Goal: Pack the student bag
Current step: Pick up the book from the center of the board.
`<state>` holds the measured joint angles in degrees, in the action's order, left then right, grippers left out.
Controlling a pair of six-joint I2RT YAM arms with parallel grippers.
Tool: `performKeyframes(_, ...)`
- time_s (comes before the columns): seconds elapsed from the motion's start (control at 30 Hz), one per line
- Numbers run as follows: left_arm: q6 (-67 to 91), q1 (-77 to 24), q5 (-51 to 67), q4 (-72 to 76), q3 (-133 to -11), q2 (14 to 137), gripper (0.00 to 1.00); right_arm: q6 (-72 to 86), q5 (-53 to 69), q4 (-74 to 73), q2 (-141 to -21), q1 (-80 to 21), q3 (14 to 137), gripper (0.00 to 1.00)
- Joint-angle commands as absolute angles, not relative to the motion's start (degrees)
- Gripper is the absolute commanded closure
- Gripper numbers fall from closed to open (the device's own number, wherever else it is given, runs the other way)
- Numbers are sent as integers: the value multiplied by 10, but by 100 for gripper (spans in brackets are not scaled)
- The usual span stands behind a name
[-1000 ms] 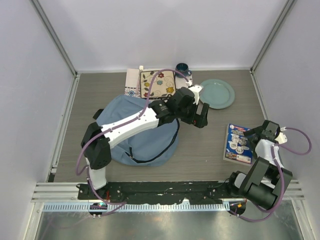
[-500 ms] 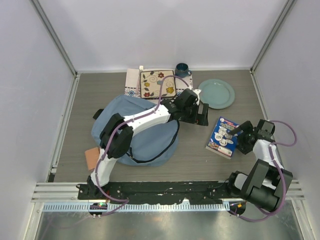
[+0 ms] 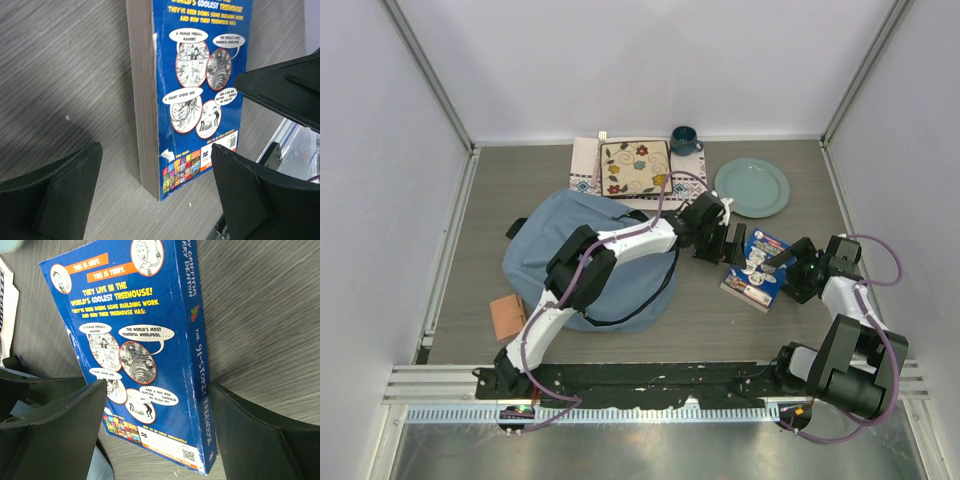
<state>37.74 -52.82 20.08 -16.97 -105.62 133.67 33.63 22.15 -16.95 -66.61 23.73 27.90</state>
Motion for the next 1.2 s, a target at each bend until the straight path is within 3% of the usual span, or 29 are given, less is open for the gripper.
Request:
performKeyframes(0.0,395,-533,248,-138,-1086,1355,10,348,244,-134,-676,235,276,13)
performKeyframes(0.13,388,-548,268,-134,-1090,1355,14,348,246,-129,-679,234,274,13)
performKeyframes(0.27,382,-556,280,-134,-1096,1340,25,352,248,-123,-684,232,271,13)
performKeyframes(0.63,385,-558,265,-130,-1095,1305,44,355,250,-113,-688,223,265,13)
performKeyframes(0.77,390,-558,265,-124,-1096,1306,60,355,251,-113,-688,221,264,13)
performKeyframes(1.0,405,-558,270,-120,-1100,1320,57,356,258,-108,-692,218,264,13)
performKeyframes(1.17,423,-558,279,-91,-1085,1310,66,357,260,-106,-692,216,263,13)
